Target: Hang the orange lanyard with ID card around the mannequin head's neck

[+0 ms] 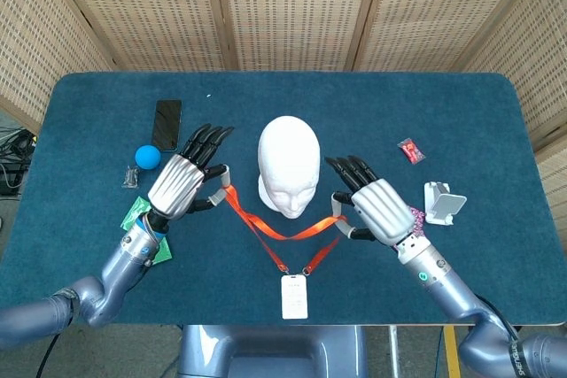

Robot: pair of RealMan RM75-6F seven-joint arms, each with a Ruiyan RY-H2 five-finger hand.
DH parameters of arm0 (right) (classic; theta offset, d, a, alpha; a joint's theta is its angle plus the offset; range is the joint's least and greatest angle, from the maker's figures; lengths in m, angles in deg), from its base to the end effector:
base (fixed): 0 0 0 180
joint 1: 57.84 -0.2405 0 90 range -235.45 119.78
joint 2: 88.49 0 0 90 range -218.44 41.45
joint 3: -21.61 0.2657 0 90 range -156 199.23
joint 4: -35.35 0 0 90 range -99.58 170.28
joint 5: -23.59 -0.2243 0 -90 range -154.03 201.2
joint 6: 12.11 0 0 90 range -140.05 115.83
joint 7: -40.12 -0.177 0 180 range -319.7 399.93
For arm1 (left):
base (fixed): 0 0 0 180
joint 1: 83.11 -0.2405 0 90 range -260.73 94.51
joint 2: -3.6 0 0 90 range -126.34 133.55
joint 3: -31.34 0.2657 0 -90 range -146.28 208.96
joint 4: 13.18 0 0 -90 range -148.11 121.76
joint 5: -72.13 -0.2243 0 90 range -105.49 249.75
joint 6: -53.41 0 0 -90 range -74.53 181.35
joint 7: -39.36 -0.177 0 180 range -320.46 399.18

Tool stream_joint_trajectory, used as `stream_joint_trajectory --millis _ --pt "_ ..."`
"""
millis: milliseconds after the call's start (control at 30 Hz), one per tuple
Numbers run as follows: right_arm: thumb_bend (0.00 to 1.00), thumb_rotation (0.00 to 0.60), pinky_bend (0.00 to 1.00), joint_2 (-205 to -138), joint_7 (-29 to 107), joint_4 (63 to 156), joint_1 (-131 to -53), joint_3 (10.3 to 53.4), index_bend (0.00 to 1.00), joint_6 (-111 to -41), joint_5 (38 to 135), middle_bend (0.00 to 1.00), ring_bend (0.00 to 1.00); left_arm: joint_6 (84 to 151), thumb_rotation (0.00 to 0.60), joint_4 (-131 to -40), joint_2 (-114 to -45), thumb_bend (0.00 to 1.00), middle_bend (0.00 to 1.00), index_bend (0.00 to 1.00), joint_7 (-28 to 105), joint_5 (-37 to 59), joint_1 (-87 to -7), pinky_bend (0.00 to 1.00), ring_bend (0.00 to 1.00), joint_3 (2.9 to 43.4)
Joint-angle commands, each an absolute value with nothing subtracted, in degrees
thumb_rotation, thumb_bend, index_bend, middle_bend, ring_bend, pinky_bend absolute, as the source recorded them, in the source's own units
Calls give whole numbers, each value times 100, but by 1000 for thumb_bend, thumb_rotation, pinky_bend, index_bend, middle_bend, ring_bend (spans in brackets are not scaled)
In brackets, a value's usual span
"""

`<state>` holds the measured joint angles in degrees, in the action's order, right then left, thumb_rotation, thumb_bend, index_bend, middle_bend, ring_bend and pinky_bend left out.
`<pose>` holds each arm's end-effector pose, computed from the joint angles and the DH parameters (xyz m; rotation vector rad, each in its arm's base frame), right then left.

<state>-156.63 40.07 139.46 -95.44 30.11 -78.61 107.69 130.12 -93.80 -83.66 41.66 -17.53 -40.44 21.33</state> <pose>-0.1084 -0.3391 0.0746 1.8703 -0.8887 1.3462 -0.0898 0.3753 0.0282 -1.7694 -0.6496 -1.5542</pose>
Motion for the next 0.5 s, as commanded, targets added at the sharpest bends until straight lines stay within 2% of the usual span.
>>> stream_joint_trajectory --millis 33,300,500 --pt "730 600 0 -15558 3825 14117 -9569 3168 717 -7790 10572 63 0 12852 600 -9610 -8212 395 0 697 4015 -1564 -4024 0 0 1996" --pt "730 600 0 -15317 3124 14515 -9800 3817 717 -7261 9383 72 0 12317 600 -10312 -7915 395 0 692 3392 -699 -3914 0 0 1568" --pt "730 600 0 -15226 2990 14526 -10003 4178 718 -6972 8722 72 0 12038 600 -10441 -7867 395 0 690 3267 -115 -3796 0 0 1265"
